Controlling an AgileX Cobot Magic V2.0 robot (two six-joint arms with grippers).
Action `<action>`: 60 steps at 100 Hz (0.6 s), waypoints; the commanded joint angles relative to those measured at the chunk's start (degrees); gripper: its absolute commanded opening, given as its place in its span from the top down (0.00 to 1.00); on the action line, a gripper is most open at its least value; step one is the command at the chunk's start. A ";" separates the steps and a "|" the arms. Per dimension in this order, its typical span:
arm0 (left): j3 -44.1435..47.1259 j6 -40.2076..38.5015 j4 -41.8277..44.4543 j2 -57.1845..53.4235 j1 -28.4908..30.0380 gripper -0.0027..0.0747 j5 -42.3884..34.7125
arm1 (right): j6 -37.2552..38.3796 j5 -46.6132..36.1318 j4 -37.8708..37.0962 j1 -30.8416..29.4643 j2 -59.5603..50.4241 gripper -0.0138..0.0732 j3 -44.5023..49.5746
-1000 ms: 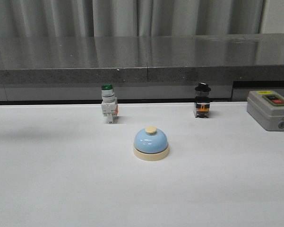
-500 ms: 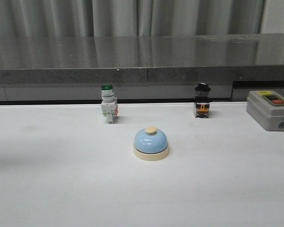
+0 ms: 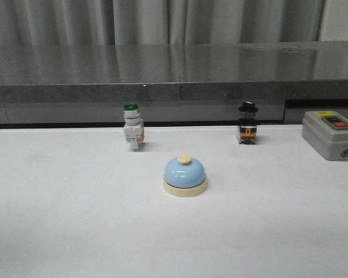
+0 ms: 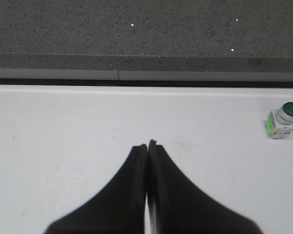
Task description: Place and press bell with both arms
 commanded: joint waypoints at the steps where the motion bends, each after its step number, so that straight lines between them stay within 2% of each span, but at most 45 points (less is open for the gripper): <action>1: 2.58 -0.69 0.26 -4.91 0.01 0.99 -7.31 | -0.20 -4.31 -0.66 -0.27 -0.64 0.92 -0.78; 19: 11.77 -0.69 0.15 -13.97 0.01 0.99 -14.23 | -0.20 -4.31 -0.66 -0.27 -0.64 0.92 -0.78; 54: 24.55 -0.69 -0.15 -29.23 0.01 0.99 -20.63 | -0.20 -4.31 -0.66 -0.27 -0.64 0.92 -0.78; 60: 26.06 -0.69 -0.45 -31.35 0.01 0.99 -19.54 | -0.20 -4.31 -0.66 -0.27 -0.64 0.92 -0.78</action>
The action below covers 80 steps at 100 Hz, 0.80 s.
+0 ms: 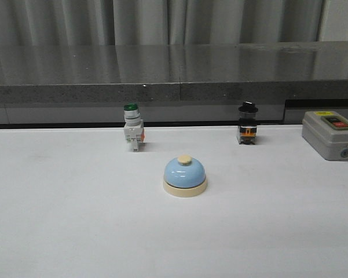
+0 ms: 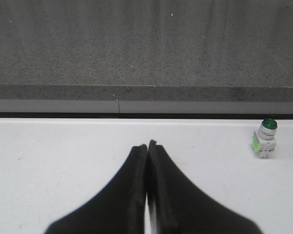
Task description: Place and press bell with both arms
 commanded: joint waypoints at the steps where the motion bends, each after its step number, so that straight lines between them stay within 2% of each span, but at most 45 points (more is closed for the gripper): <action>1: 0.47 -0.69 -0.80 -2.77 0.01 0.99 -3.80 | -0.20 -4.31 -0.66 -0.27 -0.64 0.92 -0.78; 14: 2.89 -0.69 -1.46 -6.81 0.01 0.99 -0.97 | -0.20 -4.31 -0.66 -0.27 -0.64 0.92 -0.78; 58: 17.64 -0.69 -1.43 -24.33 0.01 0.99 -9.66 | -0.20 -4.31 -0.66 -0.27 -0.64 0.92 -0.78; 66: 21.31 -0.69 -1.43 -26.34 0.01 0.99 -13.11 | -0.20 -4.31 -0.66 -0.27 -0.64 0.92 -0.78; 80: 28.04 -0.59 -1.43 -28.29 0.01 0.99 -25.82 | -0.20 -4.31 -0.66 -0.27 -0.64 0.92 -0.78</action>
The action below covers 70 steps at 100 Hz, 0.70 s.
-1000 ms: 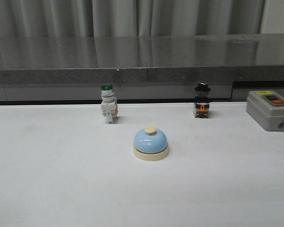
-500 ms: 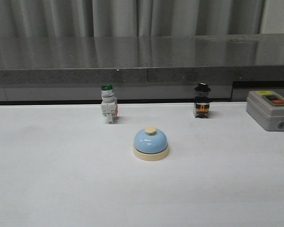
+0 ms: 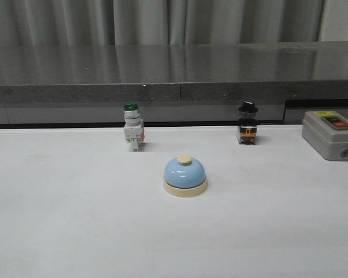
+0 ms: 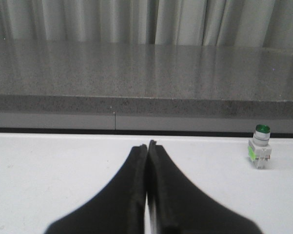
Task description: Place and press bell with both arms
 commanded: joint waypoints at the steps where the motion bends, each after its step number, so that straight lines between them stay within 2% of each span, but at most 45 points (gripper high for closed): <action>1: 2.02 -0.50 -0.44 -0.47 0.01 0.99 -12.78 | -0.20 -4.31 -0.66 -0.27 -0.64 0.92 -0.78; 36: 10.10 -0.27 -0.44 -3.93 0.01 0.99 -17.14 | -0.20 -4.31 -0.66 -0.27 -0.64 0.92 -0.78; 40: 9.95 -0.27 -0.44 -3.93 0.01 0.99 -15.22 | -0.20 -4.31 -0.66 -0.27 -0.64 0.92 -0.78; 70: 9.95 -0.27 -0.44 -3.93 0.01 0.99 -14.01 | -0.20 -4.31 -0.66 -0.27 -0.64 0.92 -0.78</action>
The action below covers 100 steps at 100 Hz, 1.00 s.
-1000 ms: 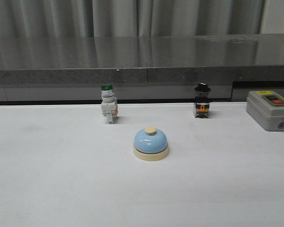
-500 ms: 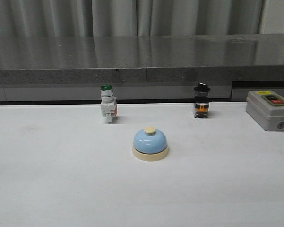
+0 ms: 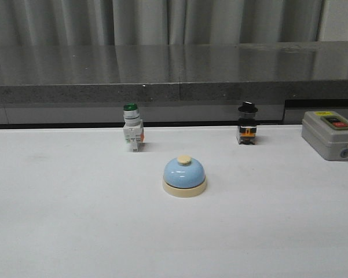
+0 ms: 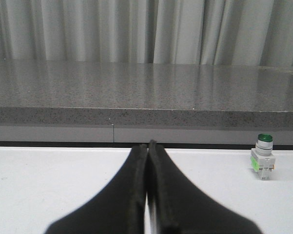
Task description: Place and press bell with both arms
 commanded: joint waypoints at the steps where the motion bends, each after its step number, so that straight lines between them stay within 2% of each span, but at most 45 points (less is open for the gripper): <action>1: 2.42 -0.27 -0.44 -1.80 0.01 0.99 -3.97 | -0.20 -4.31 -0.66 -0.27 -0.64 0.92 -0.78; 86: 2.42 -0.27 -0.44 -1.80 0.01 0.99 -3.97 | -0.20 -4.30 -0.66 -0.27 -0.64 0.92 -0.83; 100: 2.42 -0.27 -0.44 -1.80 0.01 0.99 -3.97 | -0.20 -1.59 -0.66 -0.27 -0.64 0.92 -3.92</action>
